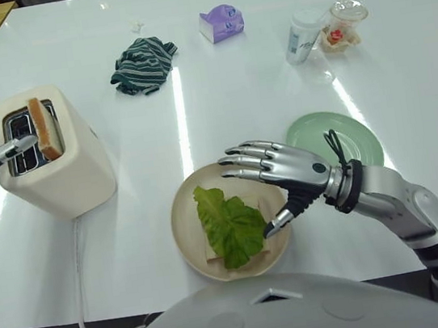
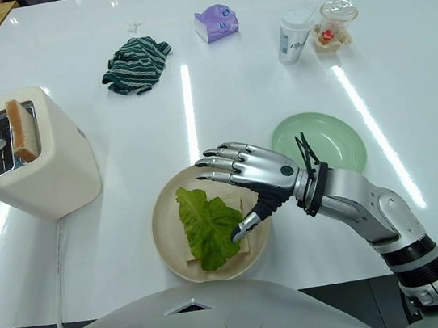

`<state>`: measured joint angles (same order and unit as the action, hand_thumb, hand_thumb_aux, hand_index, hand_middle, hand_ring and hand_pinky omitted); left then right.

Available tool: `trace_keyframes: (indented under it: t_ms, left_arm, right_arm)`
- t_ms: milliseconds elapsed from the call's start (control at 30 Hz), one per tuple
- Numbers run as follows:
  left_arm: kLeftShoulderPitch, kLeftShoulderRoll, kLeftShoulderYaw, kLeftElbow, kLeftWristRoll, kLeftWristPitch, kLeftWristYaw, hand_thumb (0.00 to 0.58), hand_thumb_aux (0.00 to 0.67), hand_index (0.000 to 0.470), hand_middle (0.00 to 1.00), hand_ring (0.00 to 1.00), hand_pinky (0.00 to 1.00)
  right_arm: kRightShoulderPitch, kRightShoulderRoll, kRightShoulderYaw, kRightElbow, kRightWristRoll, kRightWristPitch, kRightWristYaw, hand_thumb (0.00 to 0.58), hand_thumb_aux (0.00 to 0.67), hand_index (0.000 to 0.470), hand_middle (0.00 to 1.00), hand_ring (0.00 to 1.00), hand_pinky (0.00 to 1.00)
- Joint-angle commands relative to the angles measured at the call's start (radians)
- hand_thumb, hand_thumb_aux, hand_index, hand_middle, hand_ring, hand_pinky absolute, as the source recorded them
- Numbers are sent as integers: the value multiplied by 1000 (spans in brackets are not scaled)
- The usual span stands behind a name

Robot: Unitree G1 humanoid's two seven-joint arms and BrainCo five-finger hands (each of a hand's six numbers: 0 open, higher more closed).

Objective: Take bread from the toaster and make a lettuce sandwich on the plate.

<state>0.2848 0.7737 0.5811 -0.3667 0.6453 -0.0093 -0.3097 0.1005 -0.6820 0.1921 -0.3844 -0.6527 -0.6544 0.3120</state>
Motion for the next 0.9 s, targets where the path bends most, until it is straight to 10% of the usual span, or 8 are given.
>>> trace_keyframes:
  t_ms: [33, 700, 733, 767, 800, 900]
  left_arm:
    - [14, 13, -61, -2, 45, 17, -20, 0, 0, 0, 0, 0, 0]
    - [9, -10, -168, 13, 86, 46, 31, 0, 0, 0, 0, 0, 0]
    - [6, -15, -169, 13, 80, 47, 35, 49, 29, 20, 0, 0, 0]
    - [1, -20, -171, 13, 75, 48, 42, 325, 226, 159, 0, 0, 0]
    - [-3, -22, -173, 14, 72, 50, 46, 456, 360, 253, 0, 0, 0]
    - [-11, -26, -181, 20, 65, 52, 56, 568, 573, 402, 0, 0, 0]
  right_arm:
    - [-8, 8, 10, 17, -29, -4, -3, 0, 0, 0, 0, 0, 0]
    - [-7, 21, 11, 56, -52, -15, -34, 0, 0, 0, 0, 0, 0]
    - [-6, 21, 10, 57, -52, -16, -35, 0, 0, 0, 0, 0, 0]
    - [-6, 20, 9, 59, -53, -16, -36, 0, 0, 0, 0, 0, 0]
    - [-6, 20, 8, 60, -54, -16, -37, 0, 0, 0, 0, 0, 0]
    - [-7, 20, 7, 62, -56, -17, -39, 0, 0, 0, 0, 0, 0]
